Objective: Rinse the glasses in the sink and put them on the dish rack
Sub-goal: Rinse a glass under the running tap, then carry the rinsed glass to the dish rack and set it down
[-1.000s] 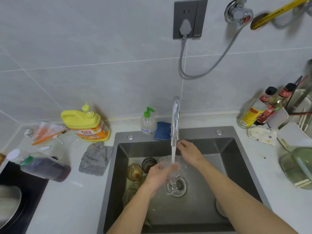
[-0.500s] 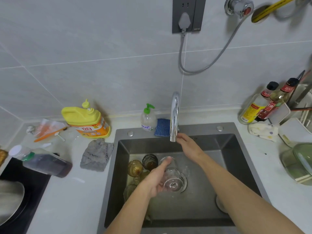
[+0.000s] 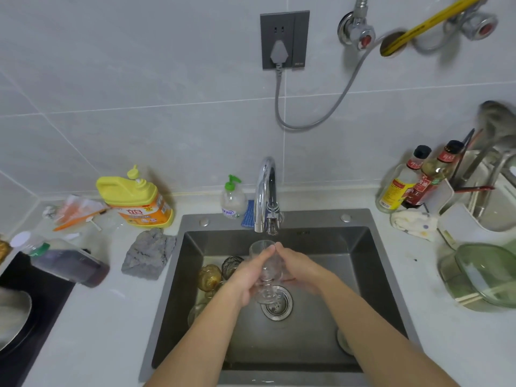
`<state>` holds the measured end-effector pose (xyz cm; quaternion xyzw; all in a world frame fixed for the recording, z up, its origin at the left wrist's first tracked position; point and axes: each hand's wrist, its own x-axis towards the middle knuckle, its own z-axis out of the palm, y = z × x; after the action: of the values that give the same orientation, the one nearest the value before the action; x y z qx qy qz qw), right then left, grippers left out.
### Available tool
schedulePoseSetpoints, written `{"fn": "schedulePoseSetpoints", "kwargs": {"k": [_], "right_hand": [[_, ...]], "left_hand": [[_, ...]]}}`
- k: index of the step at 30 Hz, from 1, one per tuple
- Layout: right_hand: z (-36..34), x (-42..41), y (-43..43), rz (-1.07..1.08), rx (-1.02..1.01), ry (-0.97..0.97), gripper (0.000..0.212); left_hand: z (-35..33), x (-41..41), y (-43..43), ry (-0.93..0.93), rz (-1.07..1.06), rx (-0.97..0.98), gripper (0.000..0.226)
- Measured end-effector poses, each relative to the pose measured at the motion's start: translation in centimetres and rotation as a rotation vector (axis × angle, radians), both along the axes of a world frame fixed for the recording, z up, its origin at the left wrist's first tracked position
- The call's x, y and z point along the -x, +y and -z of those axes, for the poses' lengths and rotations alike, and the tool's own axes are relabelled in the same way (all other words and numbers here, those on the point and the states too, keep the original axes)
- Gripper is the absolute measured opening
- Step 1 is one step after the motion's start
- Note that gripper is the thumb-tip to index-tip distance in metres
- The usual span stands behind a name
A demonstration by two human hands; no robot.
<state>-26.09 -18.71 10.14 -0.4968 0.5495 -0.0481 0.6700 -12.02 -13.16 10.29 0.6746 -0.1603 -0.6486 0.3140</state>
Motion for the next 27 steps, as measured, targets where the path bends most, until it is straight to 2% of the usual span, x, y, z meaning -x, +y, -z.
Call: {"fn": "schedulePoseSetpoints", "kwargs": {"k": [3, 4, 6, 7, 10, 13, 17, 22, 24, 27], "right_hand": [[0.3, 0.9, 1.0, 0.151, -0.112, -0.132, 0.047], [0.1, 1.2, 1.5, 0.171, -0.104, -0.143, 0.04], [-0.3, 1.9, 2.5, 0.247, -0.087, -0.165, 0.032], [-0.6, 2.1, 3.1, 0.291, -0.073, -0.184, 0.031], [-2.2, 2.6, 5.1, 0.394, -0.012, -0.21, 0.033], [-3.1, 2.3, 7.0, 0.508, 0.055, -0.2, 0.032], [-2.1, 1.4, 9.6, 0.612, 0.163, -0.206, 0.063], [-3.7, 0.6, 13.8, 0.751, 0.247, -0.215, 0.081], [-5.5, 0.9, 16.0, 0.793, 0.269, -0.194, 0.077], [-7.9, 2.4, 19.3, 0.879, 0.308, -0.176, 0.052]], "left_hand": [[-1.2, 1.1, -0.1, -0.052, -0.059, 0.074, 0.087], [-1.4, 1.4, 0.1, -0.068, -0.068, 0.108, 0.089], [-1.7, 1.5, 0.4, -0.081, -0.062, 0.175, 0.108], [-1.7, 1.5, 0.5, -0.084, -0.039, 0.214, 0.112], [-1.9, 1.7, 0.7, -0.093, 0.024, 0.264, 0.099], [-2.1, 1.7, 0.8, -0.109, 0.122, 0.291, 0.102], [-2.6, 1.2, 1.9, -0.098, 0.31, 0.389, 0.081], [-3.4, 2.0, 4.2, -0.106, 0.492, 0.528, 0.08], [-4.1, 2.8, 5.3, -0.104, 0.552, 0.557, 0.081], [-4.9, 4.8, 7.0, -0.051, 0.639, 0.566, 0.081]]}}
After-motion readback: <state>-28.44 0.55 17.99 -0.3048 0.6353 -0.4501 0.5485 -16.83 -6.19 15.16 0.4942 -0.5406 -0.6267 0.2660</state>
